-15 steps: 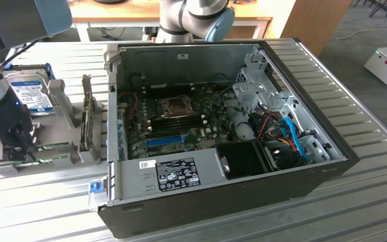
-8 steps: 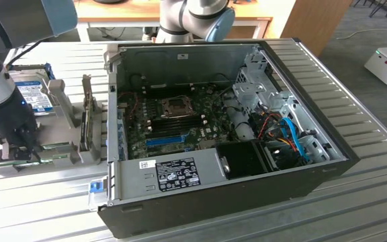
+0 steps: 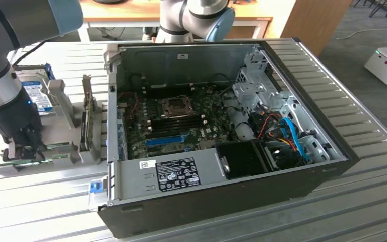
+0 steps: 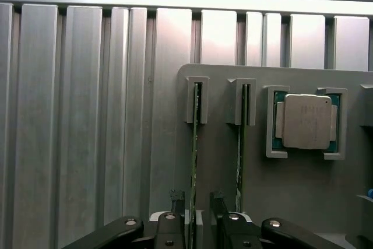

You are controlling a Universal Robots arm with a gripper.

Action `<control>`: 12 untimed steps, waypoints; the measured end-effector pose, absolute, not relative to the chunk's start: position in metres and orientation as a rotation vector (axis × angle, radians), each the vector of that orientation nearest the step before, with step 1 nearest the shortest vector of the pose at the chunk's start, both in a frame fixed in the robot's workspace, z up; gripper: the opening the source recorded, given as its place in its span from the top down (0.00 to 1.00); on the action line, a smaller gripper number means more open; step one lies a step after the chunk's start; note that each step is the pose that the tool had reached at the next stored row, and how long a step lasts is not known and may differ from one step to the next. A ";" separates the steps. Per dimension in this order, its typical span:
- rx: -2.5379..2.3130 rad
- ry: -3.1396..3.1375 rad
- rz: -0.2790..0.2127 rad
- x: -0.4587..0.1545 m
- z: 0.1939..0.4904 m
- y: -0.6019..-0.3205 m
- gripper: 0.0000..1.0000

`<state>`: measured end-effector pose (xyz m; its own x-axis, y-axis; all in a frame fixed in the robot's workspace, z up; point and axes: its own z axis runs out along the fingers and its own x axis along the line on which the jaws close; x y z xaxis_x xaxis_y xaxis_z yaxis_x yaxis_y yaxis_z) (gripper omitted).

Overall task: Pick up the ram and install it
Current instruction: 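Pick up the ram and move it above insertion slot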

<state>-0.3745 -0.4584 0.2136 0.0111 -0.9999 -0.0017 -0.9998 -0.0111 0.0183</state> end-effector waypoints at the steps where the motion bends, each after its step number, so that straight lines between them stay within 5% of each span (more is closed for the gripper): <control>1: 2.225 -2.201 -0.022 -0.375 0.214 -0.458 0.69; 12: 2.225 -2.201 -0.022 -0.374 0.210 -0.458 0.69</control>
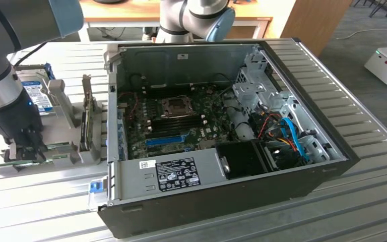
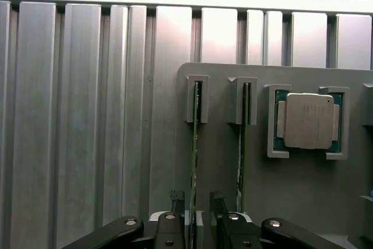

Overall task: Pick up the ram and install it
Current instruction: 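Pick up the ram and move it above insertion slot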

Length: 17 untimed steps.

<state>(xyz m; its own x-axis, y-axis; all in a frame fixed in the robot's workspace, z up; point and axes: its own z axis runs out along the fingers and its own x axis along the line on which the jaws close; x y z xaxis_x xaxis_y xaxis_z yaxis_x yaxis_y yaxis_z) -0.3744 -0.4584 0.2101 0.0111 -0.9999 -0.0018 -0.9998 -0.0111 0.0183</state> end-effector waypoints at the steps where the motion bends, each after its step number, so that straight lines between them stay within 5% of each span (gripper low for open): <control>1: 2.225 -2.201 -0.022 -0.374 0.209 -0.458 0.69; 17: 2.225 -2.201 -0.022 -0.374 0.196 -0.458 0.69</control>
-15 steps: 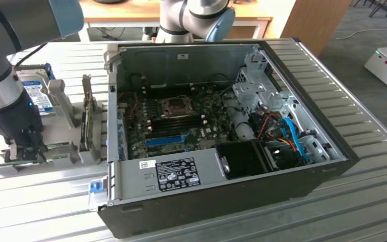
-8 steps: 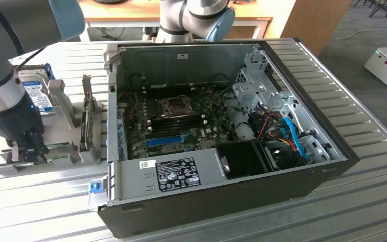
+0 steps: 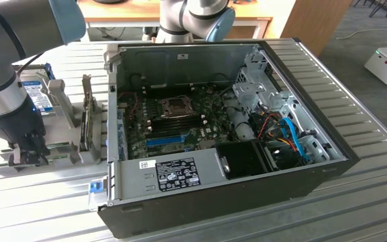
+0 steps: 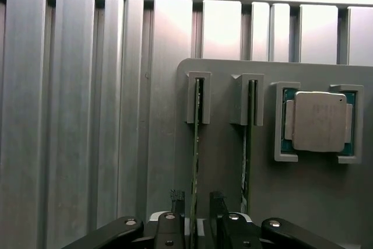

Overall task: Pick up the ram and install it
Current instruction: 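Pick up the ram and move it above insertion slot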

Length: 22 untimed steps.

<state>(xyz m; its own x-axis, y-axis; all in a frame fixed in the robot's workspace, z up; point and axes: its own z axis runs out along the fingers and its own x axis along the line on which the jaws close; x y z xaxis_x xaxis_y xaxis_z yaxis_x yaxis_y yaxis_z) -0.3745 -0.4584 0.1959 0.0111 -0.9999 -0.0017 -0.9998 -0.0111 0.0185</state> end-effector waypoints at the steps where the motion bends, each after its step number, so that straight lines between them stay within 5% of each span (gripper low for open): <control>1: 2.225 -2.200 -0.022 -0.375 0.196 -0.458 0.69; 14: 2.225 -2.201 -0.022 -0.374 0.196 -0.458 0.69; 17: 2.225 -2.201 -0.022 -0.374 0.196 -0.458 0.77; 22: 2.225 -2.201 -0.022 -0.374 0.196 -0.458 0.77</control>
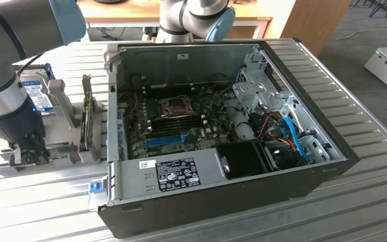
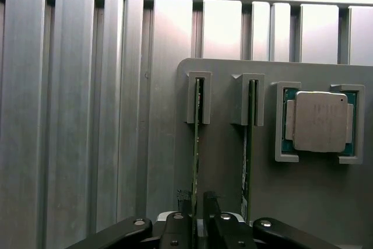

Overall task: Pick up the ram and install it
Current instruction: 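Pick up the ram and move it above insertion slot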

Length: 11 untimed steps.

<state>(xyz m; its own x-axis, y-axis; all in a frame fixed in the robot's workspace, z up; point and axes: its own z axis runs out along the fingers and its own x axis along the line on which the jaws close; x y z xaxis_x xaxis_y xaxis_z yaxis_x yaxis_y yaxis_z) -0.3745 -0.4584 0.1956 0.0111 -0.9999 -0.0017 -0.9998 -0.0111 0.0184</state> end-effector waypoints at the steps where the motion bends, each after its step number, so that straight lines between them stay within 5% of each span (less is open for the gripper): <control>1: 2.225 -2.201 -0.022 -0.374 0.196 -0.458 0.77; 11: 2.225 -2.201 -0.022 -0.374 0.197 -0.460 0.77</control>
<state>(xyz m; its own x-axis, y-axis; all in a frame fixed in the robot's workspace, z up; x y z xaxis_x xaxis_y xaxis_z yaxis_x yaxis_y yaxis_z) -0.3745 -0.4595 0.1968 0.0111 -0.9999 -0.0016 -0.9998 -0.0111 0.0185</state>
